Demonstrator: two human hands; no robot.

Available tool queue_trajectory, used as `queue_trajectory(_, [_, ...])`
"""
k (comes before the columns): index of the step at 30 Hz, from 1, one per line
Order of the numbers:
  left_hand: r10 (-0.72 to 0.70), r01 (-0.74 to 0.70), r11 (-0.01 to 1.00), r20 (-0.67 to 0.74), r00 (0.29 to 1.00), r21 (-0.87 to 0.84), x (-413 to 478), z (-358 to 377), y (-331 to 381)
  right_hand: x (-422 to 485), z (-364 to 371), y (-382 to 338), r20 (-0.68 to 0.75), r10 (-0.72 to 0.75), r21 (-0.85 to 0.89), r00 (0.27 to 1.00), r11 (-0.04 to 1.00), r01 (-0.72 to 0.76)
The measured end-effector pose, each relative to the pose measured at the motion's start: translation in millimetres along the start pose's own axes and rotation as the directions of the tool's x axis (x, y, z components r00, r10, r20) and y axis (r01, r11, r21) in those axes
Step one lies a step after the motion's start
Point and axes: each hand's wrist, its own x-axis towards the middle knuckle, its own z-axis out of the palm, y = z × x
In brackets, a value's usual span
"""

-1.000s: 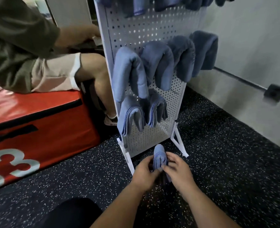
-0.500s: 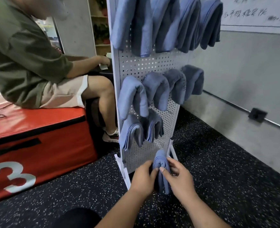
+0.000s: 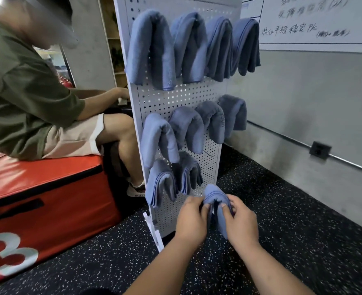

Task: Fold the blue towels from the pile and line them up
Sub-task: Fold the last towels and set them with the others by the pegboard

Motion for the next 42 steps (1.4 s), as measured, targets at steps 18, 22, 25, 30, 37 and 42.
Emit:
queue_trajectory(18, [0.081, -0.019, 0.987, -0.393, 0.916, 0.159, 88.9, 21.1, 74.0, 129.9, -18.3, -36.6, -0.072, -0.141, 0.086, 0.987, 0.986, 0.147])
queue_trajectory(22, [0.058, 0.015, 0.986, -0.428, 0.902, 0.167, 101.7, 31.0, 69.6, 148.0, -4.4, -35.6, -0.051, -0.135, 0.082, 0.99, 0.987, 0.138])
queue_trajectory(25, [0.039, 0.036, 0.987, -0.454, 0.89, 0.155, 111.8, 36.8, 68.3, 160.4, 3.8, -37.2, -0.052, -0.131, 0.094, 0.99, 0.986, 0.136])
queue_trajectory(30, [-0.017, 0.082, 0.989, -0.466, 0.885, 0.12, 123.2, 45.0, 68.3, 177.1, 19.7, -33.4, -0.035, -0.11, 0.087, 0.993, 0.99, 0.112])
queue_trajectory(37, [-0.109, 0.17, 0.98, -0.44, 0.891, 0.1, 129.9, 56.3, 59.0, 185.7, 45.8, -14.3, -0.002, -0.102, 0.022, 0.995, 0.994, 0.103])
queue_trajectory(42, [-0.134, 0.158, 0.987, -0.489, 0.862, 0.007, 137.0, 60.5, 51.0, 189.5, 58.3, -5.0, 0.01, -0.103, 0.014, 0.995, 0.995, 0.102])
